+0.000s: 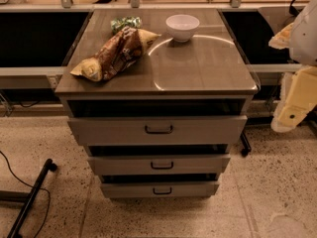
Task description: Open top drawer
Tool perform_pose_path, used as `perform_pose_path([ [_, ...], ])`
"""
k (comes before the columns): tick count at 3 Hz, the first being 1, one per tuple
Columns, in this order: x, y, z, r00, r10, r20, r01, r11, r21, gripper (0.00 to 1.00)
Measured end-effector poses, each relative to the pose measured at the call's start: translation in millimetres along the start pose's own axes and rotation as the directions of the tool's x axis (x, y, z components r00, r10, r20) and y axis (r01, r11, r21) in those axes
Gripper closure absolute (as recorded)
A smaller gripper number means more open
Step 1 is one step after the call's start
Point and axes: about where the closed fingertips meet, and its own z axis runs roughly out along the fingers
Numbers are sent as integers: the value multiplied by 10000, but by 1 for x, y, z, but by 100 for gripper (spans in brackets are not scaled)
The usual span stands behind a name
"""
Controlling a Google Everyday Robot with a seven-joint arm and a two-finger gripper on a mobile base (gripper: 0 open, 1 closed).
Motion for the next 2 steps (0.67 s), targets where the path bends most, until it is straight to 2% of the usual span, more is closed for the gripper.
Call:
perform_pose_path([
  [1,0,0,0,10000,0,0,0,10000,0,0],
  [2,-3,3,36,9969,-115,774,151,9988,-467,0],
])
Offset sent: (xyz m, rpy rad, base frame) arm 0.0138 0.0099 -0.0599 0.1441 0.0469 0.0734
